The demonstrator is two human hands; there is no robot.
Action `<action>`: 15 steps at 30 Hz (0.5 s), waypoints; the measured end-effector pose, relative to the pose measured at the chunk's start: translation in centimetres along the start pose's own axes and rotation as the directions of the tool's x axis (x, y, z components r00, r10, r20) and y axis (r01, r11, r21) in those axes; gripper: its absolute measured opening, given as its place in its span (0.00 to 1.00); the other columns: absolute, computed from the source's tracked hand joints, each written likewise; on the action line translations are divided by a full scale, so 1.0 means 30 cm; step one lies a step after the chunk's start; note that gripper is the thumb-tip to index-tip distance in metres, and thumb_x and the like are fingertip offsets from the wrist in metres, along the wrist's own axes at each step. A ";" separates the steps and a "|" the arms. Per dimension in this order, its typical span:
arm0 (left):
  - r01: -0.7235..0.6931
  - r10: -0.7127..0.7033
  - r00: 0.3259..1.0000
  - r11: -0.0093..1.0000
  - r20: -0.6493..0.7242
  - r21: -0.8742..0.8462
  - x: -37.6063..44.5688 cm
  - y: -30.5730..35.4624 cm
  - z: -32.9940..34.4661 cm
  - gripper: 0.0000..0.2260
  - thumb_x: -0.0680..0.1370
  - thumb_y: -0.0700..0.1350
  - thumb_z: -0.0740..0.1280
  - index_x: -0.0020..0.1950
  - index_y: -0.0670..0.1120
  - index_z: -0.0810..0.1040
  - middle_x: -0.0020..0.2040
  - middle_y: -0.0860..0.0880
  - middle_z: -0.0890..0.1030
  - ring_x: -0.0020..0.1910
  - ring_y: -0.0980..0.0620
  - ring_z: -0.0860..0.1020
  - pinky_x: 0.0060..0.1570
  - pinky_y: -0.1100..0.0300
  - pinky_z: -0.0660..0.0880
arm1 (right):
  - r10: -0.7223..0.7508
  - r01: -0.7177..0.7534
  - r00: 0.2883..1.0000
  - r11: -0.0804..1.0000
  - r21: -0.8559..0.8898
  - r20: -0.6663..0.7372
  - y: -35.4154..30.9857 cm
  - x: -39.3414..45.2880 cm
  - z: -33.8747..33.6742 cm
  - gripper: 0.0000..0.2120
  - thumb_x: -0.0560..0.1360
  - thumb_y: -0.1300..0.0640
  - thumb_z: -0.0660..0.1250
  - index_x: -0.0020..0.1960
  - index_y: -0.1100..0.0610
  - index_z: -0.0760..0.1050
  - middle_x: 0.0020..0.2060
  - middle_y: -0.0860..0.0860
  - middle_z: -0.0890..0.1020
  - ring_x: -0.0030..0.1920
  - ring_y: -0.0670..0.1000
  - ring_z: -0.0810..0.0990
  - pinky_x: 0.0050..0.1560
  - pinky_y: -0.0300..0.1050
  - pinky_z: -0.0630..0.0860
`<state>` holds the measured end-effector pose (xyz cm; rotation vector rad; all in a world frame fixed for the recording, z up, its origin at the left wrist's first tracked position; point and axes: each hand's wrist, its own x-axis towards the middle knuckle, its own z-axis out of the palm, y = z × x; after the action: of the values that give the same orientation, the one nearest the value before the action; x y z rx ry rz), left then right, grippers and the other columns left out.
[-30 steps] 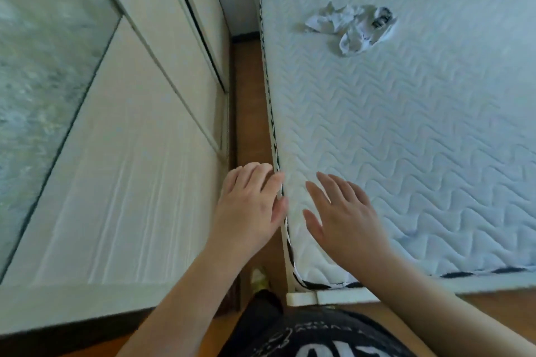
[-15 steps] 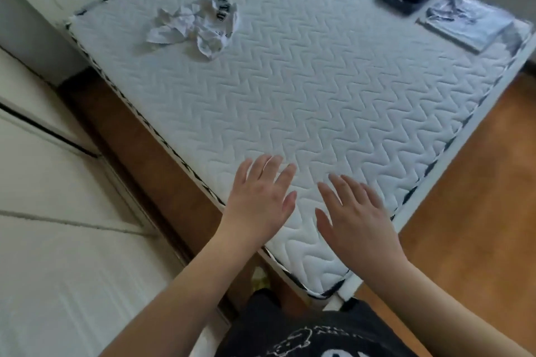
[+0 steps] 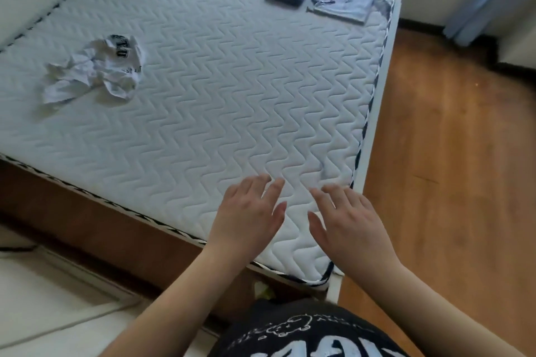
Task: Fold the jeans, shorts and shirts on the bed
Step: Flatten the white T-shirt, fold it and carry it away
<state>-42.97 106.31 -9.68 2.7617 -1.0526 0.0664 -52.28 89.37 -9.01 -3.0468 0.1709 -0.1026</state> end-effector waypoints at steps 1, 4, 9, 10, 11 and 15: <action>-0.006 0.006 1.000 1.000 0.000 0.014 -0.001 0.008 -0.011 0.18 0.79 0.52 0.60 0.64 0.45 0.78 0.58 0.45 0.81 0.55 0.44 0.80 0.50 0.49 0.76 | 0.006 -0.006 1.000 1.000 0.008 -0.012 0.004 -0.005 0.002 0.18 0.80 0.50 0.59 0.65 0.58 0.76 0.57 0.56 0.81 0.55 0.58 0.81 0.54 0.53 0.78; 0.003 -0.004 1.000 0.998 0.011 0.058 -0.010 0.026 -0.041 0.19 0.79 0.52 0.59 0.65 0.45 0.78 0.58 0.45 0.81 0.55 0.44 0.80 0.50 0.49 0.76 | 0.004 -0.002 1.000 0.998 0.060 -0.031 0.009 -0.010 0.013 0.17 0.78 0.50 0.64 0.63 0.58 0.76 0.57 0.57 0.81 0.55 0.58 0.81 0.54 0.54 0.78; 0.103 -0.104 0.993 0.994 0.049 0.023 -0.053 -0.006 -0.078 0.20 0.79 0.52 0.62 0.68 0.47 0.75 0.62 0.44 0.78 0.60 0.44 0.77 0.57 0.46 0.74 | -0.034 0.037 0.998 0.996 0.077 -0.043 -0.012 0.012 0.046 0.18 0.77 0.50 0.66 0.64 0.58 0.76 0.58 0.57 0.80 0.55 0.59 0.80 0.57 0.55 0.76; 0.129 -0.129 0.990 0.992 0.053 0.007 -0.061 -0.023 -0.083 0.20 0.79 0.53 0.62 0.68 0.47 0.75 0.63 0.44 0.78 0.61 0.44 0.77 0.58 0.45 0.74 | -0.023 0.027 0.999 0.996 0.081 -0.044 -0.020 0.020 0.049 0.19 0.77 0.50 0.66 0.65 0.58 0.76 0.58 0.57 0.80 0.55 0.59 0.80 0.57 0.55 0.76; 0.150 -0.149 0.987 0.989 0.054 -0.003 -0.067 -0.048 -0.085 0.20 0.79 0.52 0.63 0.68 0.47 0.75 0.63 0.45 0.78 0.61 0.44 0.76 0.58 0.45 0.74 | -0.013 0.017 0.999 0.996 0.084 -0.050 -0.033 0.031 0.050 0.20 0.77 0.50 0.65 0.66 0.58 0.75 0.58 0.57 0.80 0.55 0.59 0.80 0.57 0.55 0.76; 0.136 -0.136 0.990 0.991 0.047 0.012 -0.048 -0.189 -0.067 0.19 0.79 0.53 0.62 0.66 0.46 0.77 0.61 0.44 0.79 0.60 0.43 0.77 0.55 0.45 0.75 | 0.012 -0.008 0.998 0.999 0.052 -0.069 -0.112 0.091 0.063 0.22 0.78 0.48 0.55 0.65 0.57 0.76 0.57 0.56 0.80 0.54 0.58 0.81 0.56 0.54 0.76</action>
<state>-40.25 111.79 -8.75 2.8478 -0.8736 -0.0145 -49.07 92.55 -10.41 -2.9922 0.1855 -0.2092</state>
